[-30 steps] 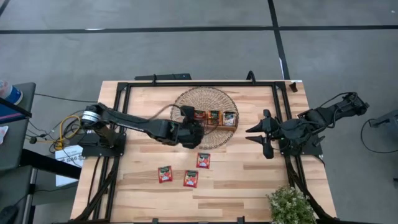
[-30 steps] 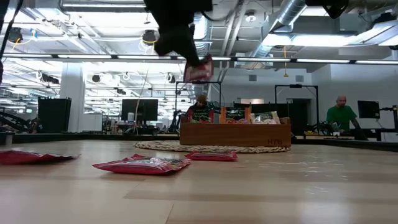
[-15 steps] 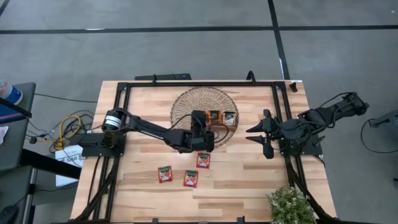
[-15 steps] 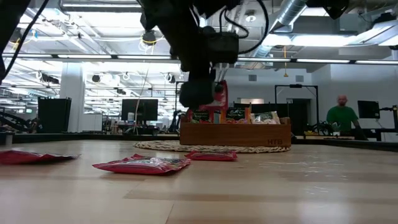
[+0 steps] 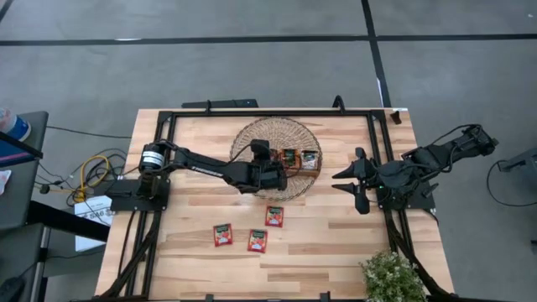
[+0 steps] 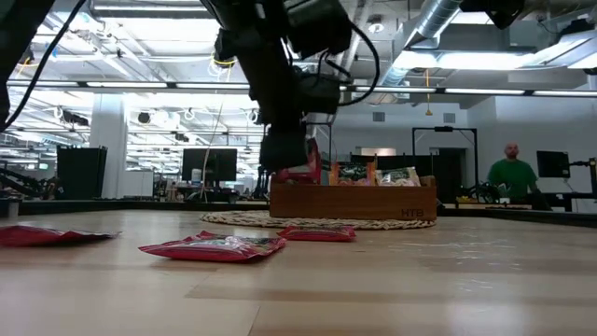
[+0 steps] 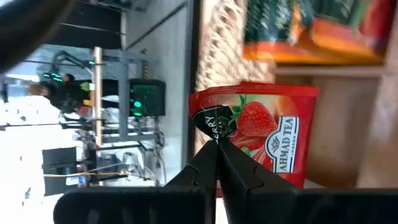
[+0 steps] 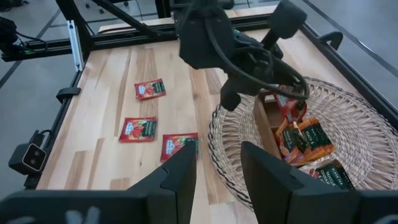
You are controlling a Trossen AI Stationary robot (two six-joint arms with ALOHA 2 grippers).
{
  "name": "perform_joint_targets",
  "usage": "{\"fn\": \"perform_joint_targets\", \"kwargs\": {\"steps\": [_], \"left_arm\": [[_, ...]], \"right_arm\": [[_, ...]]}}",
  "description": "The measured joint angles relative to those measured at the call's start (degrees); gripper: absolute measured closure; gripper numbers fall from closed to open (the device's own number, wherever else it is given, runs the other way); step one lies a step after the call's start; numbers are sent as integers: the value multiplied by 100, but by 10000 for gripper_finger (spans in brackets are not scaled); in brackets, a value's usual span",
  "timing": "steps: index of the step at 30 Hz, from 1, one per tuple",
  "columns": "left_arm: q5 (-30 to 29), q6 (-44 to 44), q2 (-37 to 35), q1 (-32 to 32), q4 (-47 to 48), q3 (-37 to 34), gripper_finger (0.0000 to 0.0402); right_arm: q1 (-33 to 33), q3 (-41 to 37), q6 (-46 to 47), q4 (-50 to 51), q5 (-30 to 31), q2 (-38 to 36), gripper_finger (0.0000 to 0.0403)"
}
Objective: Pick & Place Tea
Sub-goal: Put the red tea bag into the left slot of the wooden organizer
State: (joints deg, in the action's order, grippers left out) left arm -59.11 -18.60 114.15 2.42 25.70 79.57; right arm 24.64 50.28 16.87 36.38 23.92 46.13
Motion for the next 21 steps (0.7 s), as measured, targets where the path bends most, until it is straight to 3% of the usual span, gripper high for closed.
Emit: {"fn": "perform_joint_targets", "kwargs": {"steps": [21], "left_arm": [[394,210,33,-96,-165,0,401]], "right_arm": [[0,0,-38,-29,9,0,285]]}}
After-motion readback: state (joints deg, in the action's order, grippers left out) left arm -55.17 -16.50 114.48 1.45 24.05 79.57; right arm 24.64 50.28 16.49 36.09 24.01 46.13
